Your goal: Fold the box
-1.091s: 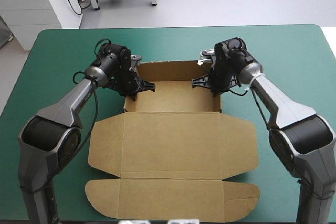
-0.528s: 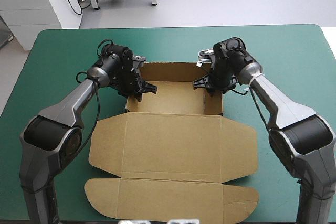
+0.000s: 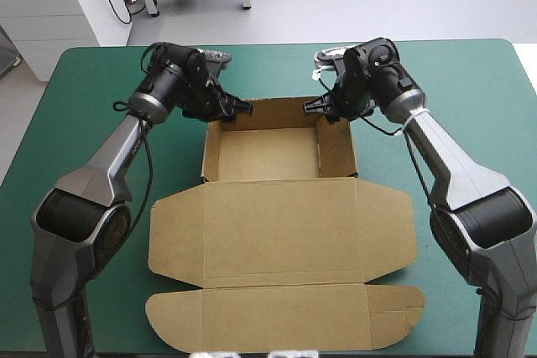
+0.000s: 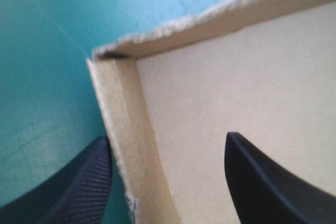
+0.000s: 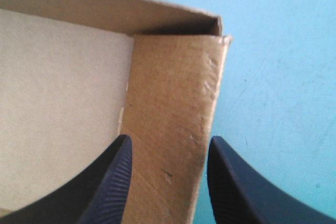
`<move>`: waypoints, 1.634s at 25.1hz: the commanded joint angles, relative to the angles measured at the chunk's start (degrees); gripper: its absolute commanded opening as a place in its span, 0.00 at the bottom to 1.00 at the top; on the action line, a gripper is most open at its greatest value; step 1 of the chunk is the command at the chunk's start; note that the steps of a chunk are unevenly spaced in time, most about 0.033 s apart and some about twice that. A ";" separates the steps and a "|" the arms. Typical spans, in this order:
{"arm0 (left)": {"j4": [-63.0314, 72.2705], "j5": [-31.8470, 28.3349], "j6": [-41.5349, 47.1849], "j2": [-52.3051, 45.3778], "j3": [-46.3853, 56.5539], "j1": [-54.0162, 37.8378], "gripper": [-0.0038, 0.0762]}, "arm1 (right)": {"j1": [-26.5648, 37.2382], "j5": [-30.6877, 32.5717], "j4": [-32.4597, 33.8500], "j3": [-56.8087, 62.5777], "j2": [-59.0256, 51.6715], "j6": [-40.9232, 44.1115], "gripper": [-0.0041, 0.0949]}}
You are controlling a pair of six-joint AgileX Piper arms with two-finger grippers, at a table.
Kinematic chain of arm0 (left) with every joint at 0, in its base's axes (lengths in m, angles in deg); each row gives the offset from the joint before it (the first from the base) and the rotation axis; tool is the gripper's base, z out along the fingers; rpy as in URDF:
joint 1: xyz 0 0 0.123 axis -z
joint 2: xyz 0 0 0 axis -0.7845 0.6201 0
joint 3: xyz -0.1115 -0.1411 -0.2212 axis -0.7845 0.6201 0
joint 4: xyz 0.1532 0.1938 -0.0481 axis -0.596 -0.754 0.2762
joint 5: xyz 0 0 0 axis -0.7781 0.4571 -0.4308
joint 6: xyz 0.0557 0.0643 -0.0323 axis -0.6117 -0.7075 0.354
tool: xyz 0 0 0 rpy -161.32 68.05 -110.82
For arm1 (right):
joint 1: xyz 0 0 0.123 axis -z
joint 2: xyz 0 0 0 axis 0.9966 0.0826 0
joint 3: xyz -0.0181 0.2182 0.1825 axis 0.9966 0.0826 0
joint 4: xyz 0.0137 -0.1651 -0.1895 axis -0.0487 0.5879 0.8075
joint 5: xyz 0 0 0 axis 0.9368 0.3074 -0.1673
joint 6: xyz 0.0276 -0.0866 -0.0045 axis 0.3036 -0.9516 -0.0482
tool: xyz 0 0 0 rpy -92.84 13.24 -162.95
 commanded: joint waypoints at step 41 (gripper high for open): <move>0.15 -13.24 -6.81 -72.83 69.01 0.28 0.04 | 1.50 0.30 -3.48 6.12 -0.18 -1.86 0.03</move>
